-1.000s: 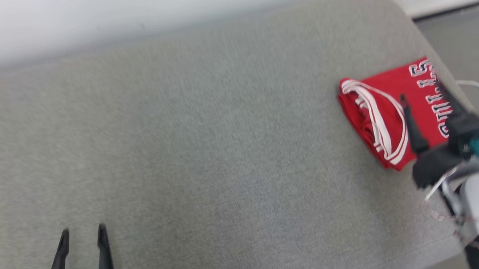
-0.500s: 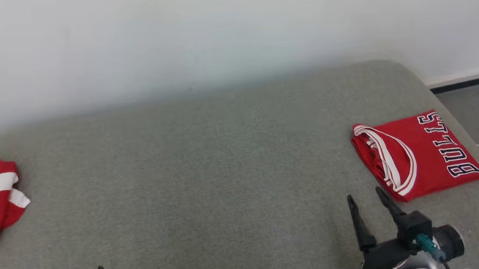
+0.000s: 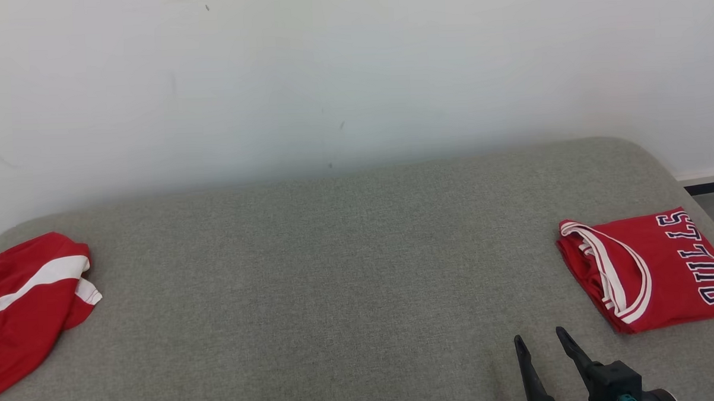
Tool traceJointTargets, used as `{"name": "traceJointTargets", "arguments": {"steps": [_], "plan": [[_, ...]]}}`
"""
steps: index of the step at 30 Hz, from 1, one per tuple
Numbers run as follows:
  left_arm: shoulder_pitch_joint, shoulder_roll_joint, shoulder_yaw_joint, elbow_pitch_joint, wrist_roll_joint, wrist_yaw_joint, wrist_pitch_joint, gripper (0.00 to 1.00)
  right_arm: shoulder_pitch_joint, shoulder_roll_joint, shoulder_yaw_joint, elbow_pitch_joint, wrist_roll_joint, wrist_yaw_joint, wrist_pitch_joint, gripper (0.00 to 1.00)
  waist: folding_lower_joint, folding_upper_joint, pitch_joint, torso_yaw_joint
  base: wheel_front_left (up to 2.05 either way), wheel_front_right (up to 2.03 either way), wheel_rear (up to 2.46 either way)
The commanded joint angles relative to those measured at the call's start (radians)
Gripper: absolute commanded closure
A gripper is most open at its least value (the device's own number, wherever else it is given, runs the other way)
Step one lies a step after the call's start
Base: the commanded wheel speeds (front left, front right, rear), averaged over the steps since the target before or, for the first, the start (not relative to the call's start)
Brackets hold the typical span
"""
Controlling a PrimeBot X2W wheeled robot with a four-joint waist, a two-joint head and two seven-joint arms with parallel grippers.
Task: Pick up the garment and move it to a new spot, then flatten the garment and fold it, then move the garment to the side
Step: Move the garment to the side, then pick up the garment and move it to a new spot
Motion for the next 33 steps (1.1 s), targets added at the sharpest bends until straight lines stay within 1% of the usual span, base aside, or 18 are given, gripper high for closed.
{"name": "traceJointTargets", "arguments": {"steps": [1,8,25,29,33], "plan": [[0.006,-0.001,0.000,0.004,-0.014,-0.001,-0.003,0.00,0.016,0.005,-0.004,-0.008,0.003,-0.003,-0.004,0.00,0.0001,0.0001,-0.006,0.007,0.00,0.00,0.00],[0.016,-0.002,0.002,0.001,-0.015,-0.001,-0.003,0.00,0.037,0.010,-0.018,-0.036,-0.009,-0.003,-0.004,0.00,0.0001,0.0001,-0.005,0.004,0.00,0.00,0.00],[0.017,-0.001,0.002,-0.007,-0.005,-0.008,-0.003,0.00,0.048,0.014,-0.035,-0.046,-0.005,-0.003,-0.003,0.00,0.0001,0.0001,-0.008,0.008,0.00,0.00,0.00],[0.006,-0.001,0.001,-0.002,-0.001,-0.011,-0.003,0.00,0.055,0.014,-0.042,-0.050,-0.003,-0.003,-0.003,0.00,0.0001,0.0001,-0.009,0.025,0.00,0.00,0.00],[0.003,-0.001,0.006,0.001,0.005,-0.015,-0.003,0.00,0.061,0.014,-0.041,-0.053,0.005,-0.003,-0.002,0.00,0.0001,0.0001,-0.013,0.062,0.00,0.00,0.00]]}}
